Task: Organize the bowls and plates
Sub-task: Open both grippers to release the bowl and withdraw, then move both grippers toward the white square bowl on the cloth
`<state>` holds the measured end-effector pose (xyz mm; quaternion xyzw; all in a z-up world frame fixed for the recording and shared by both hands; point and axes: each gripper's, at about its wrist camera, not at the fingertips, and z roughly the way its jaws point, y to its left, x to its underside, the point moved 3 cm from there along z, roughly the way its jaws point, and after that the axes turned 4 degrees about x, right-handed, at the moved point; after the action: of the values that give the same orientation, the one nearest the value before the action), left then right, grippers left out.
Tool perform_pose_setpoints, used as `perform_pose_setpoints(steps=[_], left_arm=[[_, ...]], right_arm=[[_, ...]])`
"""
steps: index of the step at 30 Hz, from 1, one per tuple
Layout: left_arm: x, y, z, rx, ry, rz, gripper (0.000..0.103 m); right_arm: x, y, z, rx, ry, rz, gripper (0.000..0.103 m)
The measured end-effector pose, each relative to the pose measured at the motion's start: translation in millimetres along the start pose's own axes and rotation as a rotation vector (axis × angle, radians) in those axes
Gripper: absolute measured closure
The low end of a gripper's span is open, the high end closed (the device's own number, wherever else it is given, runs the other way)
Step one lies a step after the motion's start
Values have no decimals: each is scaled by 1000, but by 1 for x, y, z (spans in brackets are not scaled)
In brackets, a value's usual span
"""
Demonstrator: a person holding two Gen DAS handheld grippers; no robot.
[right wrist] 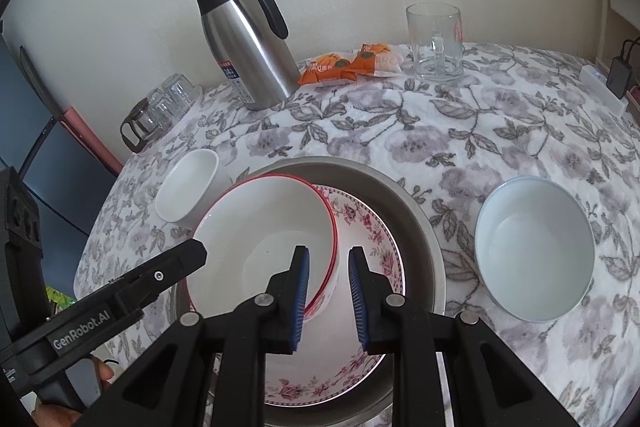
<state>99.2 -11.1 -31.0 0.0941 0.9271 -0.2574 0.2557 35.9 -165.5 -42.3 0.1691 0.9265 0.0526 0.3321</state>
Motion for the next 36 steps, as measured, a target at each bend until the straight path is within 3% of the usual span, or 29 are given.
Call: perform_pose_setpoints(steps=[2,4,6,9,17,23,36], left_arm=[[-1,1,-2,-26,-9,0,34],[-2,3,-4,-46,-20,0,30],[-3,5,-5,-62,-29,0,25],[-4,9,-6,-91,-39,-3,14],[-7,26,-12,-201,-88,-45,2],[-9,36,-20,-323,-130,-47,2],[-16,56,-38,-359,-204,-129,1]], right_arm=[[-2,-2,-2,0,-14,7,80],[-3,-5,-4,8,-25,21,68],[-4,-9,-4,8,-28,39,43],[-4,-13,-2,4,-20,54,36],[-5,-24,0,3,-25,103,0],[-5,-30,-1,4,-42,126,0],[-10,-22,-16,14,-126,94,0]])
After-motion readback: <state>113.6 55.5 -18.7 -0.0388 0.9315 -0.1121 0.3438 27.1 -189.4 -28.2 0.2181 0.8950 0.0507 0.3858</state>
